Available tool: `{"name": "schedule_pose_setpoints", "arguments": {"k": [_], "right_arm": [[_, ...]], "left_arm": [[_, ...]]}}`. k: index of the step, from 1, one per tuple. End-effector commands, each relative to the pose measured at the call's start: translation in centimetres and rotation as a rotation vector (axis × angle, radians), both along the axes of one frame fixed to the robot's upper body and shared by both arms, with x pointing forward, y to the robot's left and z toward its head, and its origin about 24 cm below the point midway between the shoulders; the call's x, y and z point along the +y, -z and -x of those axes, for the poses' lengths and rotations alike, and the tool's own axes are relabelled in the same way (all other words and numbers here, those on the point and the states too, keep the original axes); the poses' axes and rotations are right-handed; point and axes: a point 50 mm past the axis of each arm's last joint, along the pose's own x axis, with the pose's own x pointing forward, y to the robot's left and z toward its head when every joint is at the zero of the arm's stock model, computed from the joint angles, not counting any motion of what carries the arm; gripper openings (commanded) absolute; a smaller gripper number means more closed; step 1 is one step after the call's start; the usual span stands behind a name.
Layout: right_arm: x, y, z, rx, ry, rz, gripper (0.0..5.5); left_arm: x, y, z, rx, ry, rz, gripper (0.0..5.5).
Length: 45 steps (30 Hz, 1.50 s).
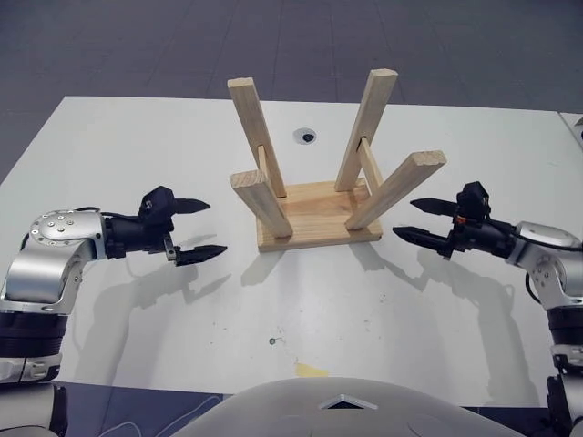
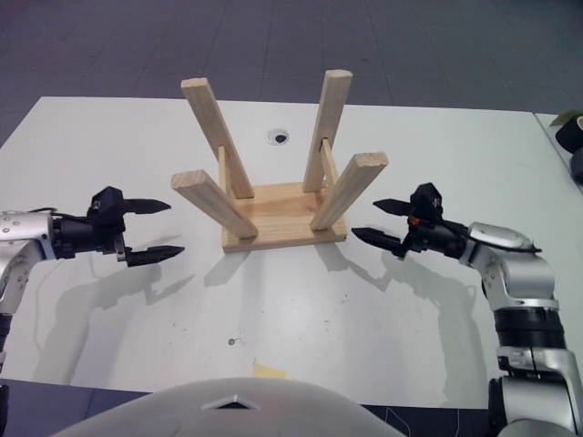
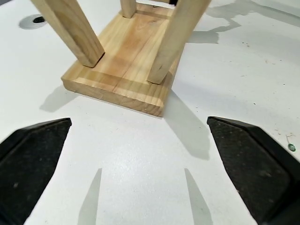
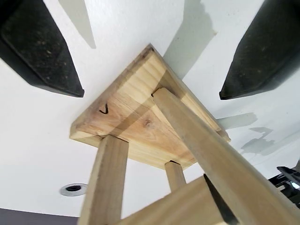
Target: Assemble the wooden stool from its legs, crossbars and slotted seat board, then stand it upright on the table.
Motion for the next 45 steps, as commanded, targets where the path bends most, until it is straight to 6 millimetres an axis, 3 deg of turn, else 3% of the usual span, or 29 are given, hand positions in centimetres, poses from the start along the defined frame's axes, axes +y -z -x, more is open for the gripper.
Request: {"name": "schedule_pose_setpoints", "arguments": {"k": [1, 9, 20, 26, 31, 38, 45], "right_arm": [[2.0, 0.7, -1.3, 0.017, -0.106, 0.001, 5.4], [4.0, 1.7, -2.5, 0.026, -0.179, -0.029, 5.4], [5.8, 2.9, 1.4, 0.128, -0.273, -0.093, 5.4], [5.7, 2.9, 1.0, 0.093, -0.217, -0.081, 5.4], [5.8, 2.6, 0.6, 0.078, -0.184, -0.103, 5.4], [6.2, 2.6, 0.5, 0.075, -0.189, -0.107, 4.3], [6.4, 2.8, 0.5, 0.078, -0.193, -0.1, 3.15]], "left_arm": [[-2.2, 0.1, -2.0, -0.028, 0.034, 0.034, 5.39], [-4.5, 1.1, -1.3, 0.078, 0.218, 0.052, 5.39], [-4.6, 1.9, -2.0, 0.053, 0.116, 0.082, 5.39], [-4.3, 2.1, -2.0, 0.054, 0.108, 0.068, 5.39], [-4.3, 2.3, -2.5, 0.063, 0.108, 0.064, 4.54], [-4.9, 2.9, -3.3, 0.079, 0.106, 0.069, 3.39], [-5.2, 3.4, -2.7, 0.095, 0.114, 0.077, 2.18]]}}
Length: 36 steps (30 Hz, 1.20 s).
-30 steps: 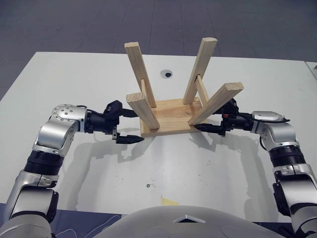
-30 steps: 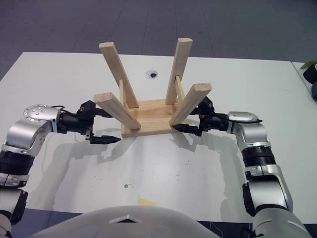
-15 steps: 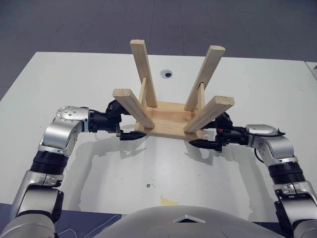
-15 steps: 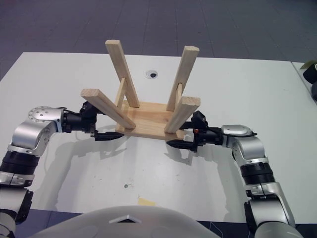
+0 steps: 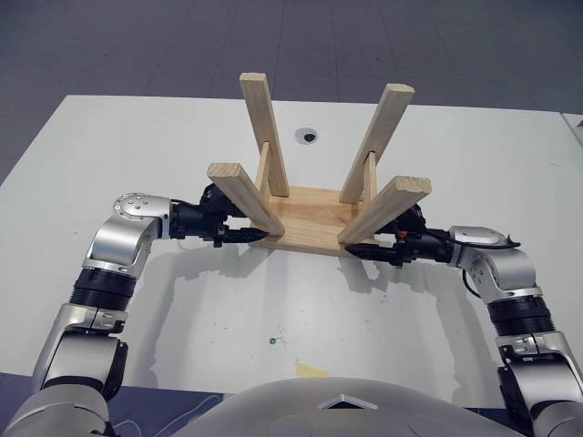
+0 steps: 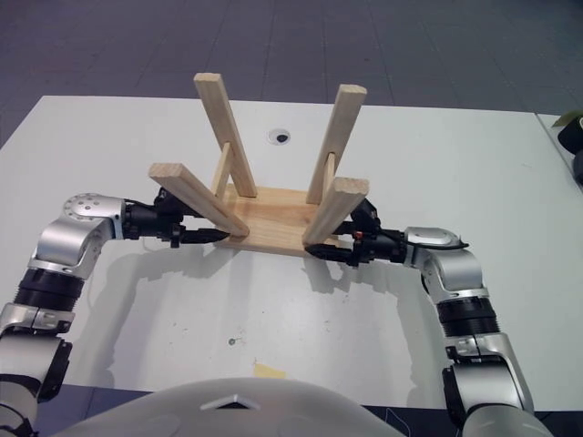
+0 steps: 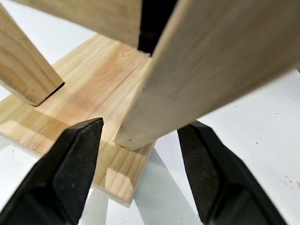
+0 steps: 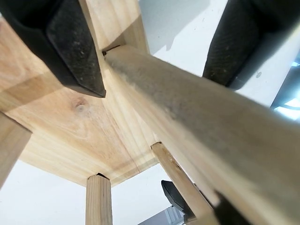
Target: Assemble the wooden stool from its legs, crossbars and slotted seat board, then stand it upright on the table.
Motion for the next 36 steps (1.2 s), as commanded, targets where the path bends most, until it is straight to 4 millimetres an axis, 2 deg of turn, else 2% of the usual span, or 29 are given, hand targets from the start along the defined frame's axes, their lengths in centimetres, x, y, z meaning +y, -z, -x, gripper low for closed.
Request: {"name": "schedule_pose_setpoints", "arguments": {"k": [1, 5, 7, 12, 17, 21, 24, 27, 30, 31, 32, 36], "right_arm": [[0.1, -0.2, -0.2, -0.009, 0.003, 0.001, 2.99], [0.2, 0.0, 0.0, 0.001, 0.0, 0.01, 2.37], [0.4, 0.1, 0.2, 0.008, -0.012, 0.011, 2.06], [1.2, -0.3, 0.7, 0.024, -0.018, -0.045, 1.83], [2.7, -2.8, 1.5, 0.072, 0.016, -0.259, 1.64], [3.2, -4.9, 2.0, 0.127, 0.075, -0.456, 1.53], [3.1, -5.7, 1.4, 0.17, 0.179, -0.574, 1.41], [2.8, -5.8, 0.6, 0.214, 0.293, -0.623, 1.27], [2.6, -5.8, 0.0, 0.234, 0.38, -0.628, 1.23], [2.5, -5.7, -0.2, 0.238, 0.395, -0.626, 1.59], [2.4, -5.7, -0.3, 0.238, 0.41, -0.619, 1.7], [2.1, -5.4, -0.4, 0.226, 0.452, -0.6, 2.35]], "left_arm": [[0.0, 0.2, 0.4, 0.005, 0.007, -0.015, 2.01], [0.1, 0.2, 0.6, 0.017, 0.005, -0.004, 1.39], [-0.1, 0.1, 0.7, 0.031, 0.0, 0.02, 1.38], [-0.7, -0.8, 0.6, 0.119, -0.057, 0.114, 1.38], [-1.6, -3.0, 1.3, 0.207, -0.118, 0.205, 1.38], [-1.6, -4.6, 1.3, 0.283, -0.244, 0.257, 1.38], [-1.7, -5.6, 1.0, 0.328, -0.306, 0.327, 1.38], [-1.5, -5.6, 0.2, 0.395, -0.4, 0.385, 1.38], [-1.0, -5.6, -1.0, 0.45, -0.52, 0.44, 1.38], [-0.9, -5.6, -1.5, 0.46, -0.558, 0.459, 1.38], [-0.8, -5.6, -1.9, 0.466, -0.591, 0.473, 1.75], [-0.6, -5.8, -3.1, 0.465, -0.666, 0.55, 2.35]]}}
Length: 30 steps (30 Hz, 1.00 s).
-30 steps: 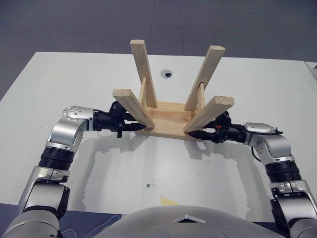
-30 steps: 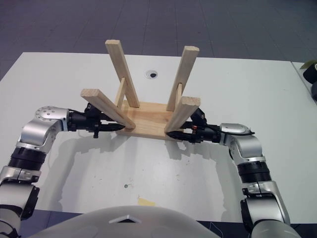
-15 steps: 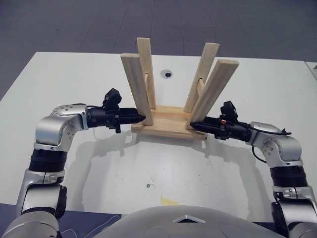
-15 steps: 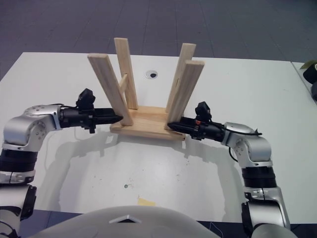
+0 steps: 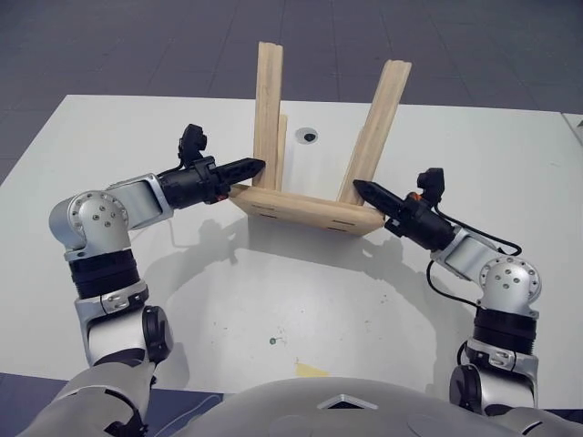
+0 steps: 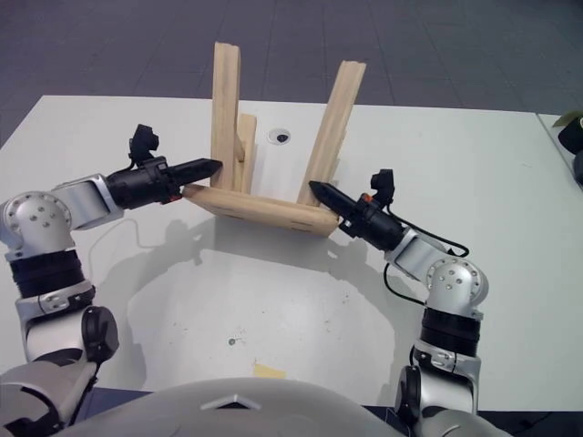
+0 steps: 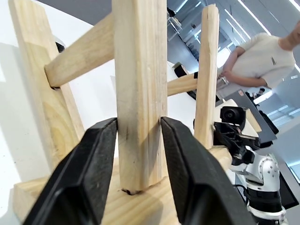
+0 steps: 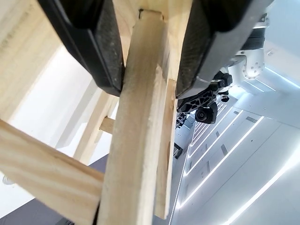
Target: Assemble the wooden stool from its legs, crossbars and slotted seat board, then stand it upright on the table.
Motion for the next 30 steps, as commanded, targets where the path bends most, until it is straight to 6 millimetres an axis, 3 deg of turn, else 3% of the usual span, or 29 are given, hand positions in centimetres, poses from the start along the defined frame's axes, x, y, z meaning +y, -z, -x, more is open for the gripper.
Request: {"name": "schedule_pose_setpoints", "arguments": {"k": [1, 6, 9, 12, 14, 17, 20, 24, 30], "right_arm": [[-0.1, -1.0, -0.3, -0.06, 0.017, -0.019, 2.54], [-1.9, -0.7, -0.4, -0.097, 0.105, 0.019, 3.3], [-4.2, -1.5, -0.1, -0.174, 0.149, 0.056, 3.83], [-6.2, -2.8, 1.2, -0.258, 0.128, 0.106, 4.3], [-6.8, -2.5, 2.8, -0.297, 0.037, 0.286, 4.7], [-6.9, -1.0, 4.9, -0.304, -0.164, 0.563, 5.22], [-6.2, 0.2, 4.7, -0.34, -0.224, 0.653, 5.39], [-5.1, 1.7, 3.9, -0.37, -0.231, 0.659, 5.39], [-5.0, 3.8, 2.0, -0.354, -0.195, 0.66, 5.39]], "left_arm": [[0.1, -0.8, -1.1, -0.023, -0.07, 0.059, 2.54], [2.1, -1.7, -2.0, -0.166, -0.221, 0.064, 3.3], [4.8, -2.8, -2.4, -0.415, -0.338, -0.197, 3.84], [6.8, -3.9, -1.7, -0.572, -0.297, -0.303, 4.34], [7.5, -3.4, -0.5, -0.627, -0.145, -0.416, 4.74], [7.5, -1.6, 2.0, -0.59, 0.173, -0.495, 5.29], [6.7, 0.2, 3.7, -0.515, 0.427, -0.489, 5.4], [5.0, 1.4, 2.2, -0.529, 0.495, -0.497, 5.4], [4.0, 3.4, -1.0, -0.494, 0.404, -0.488, 5.4]]}}
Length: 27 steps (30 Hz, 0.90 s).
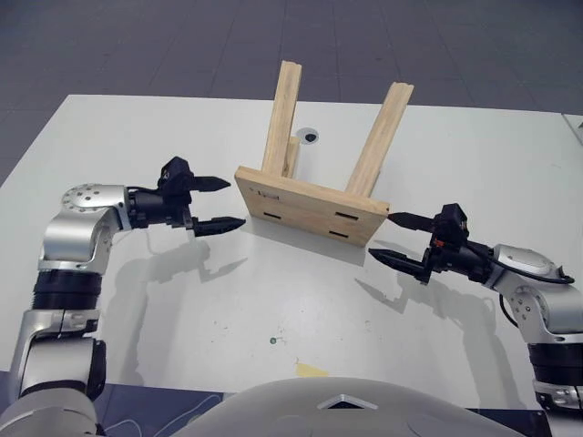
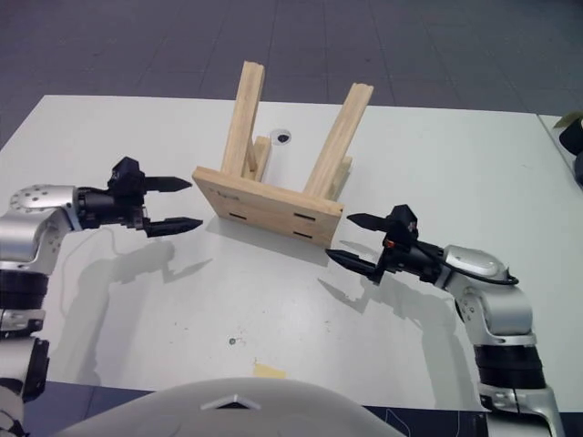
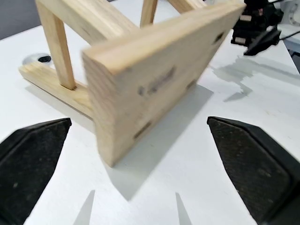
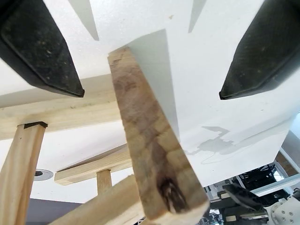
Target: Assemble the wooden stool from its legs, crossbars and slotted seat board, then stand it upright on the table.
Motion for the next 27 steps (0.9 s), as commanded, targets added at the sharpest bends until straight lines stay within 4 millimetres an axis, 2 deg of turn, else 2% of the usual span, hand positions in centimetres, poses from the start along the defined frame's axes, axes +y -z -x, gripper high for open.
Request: {"name": "schedule_pose_setpoints", "arguments": {"k": [1, 5, 8, 11, 15, 21, 27], "right_arm": [[0.0, 0.7, -0.9, 0.011, 0.002, -0.008, 5.39], [0.6, 0.8, -1.5, 0.019, -0.034, -0.027, 5.39], [1.1, 0.6, -2.1, 0.031, -0.06, -0.058, 5.4], [1.6, 0.7, -2.4, 0.04, -0.087, -0.066, 5.4], [1.5, 1.0, -2.2, 0.063, -0.11, -0.042, 4.78], [-0.7, 1.7, -2.0, 0.109, -0.068, 0.003, 3.75], [-1.2, 1.8, -2.2, 0.131, -0.057, -0.02, 4.76]], "left_arm": [[0.0, 1.4, -1.4, 0.031, -0.021, -0.039, 5.4], [-0.5, 1.9, -1.1, 0.094, 0.093, -0.056, 5.4], [-0.6, 1.8, -0.4, 0.143, 0.199, -0.058, 4.97], [-1.6, 1.4, -1.1, 0.125, 0.207, -0.033, 4.5], [-2.4, 0.8, -1.5, 0.105, 0.225, -0.009, 3.82], [-2.0, 1.3, 0.1, 0.144, 0.273, -0.022, 2.75], [-3.5, 1.5, 1.8, 0.153, 0.339, 0.013, 1.76]]}}
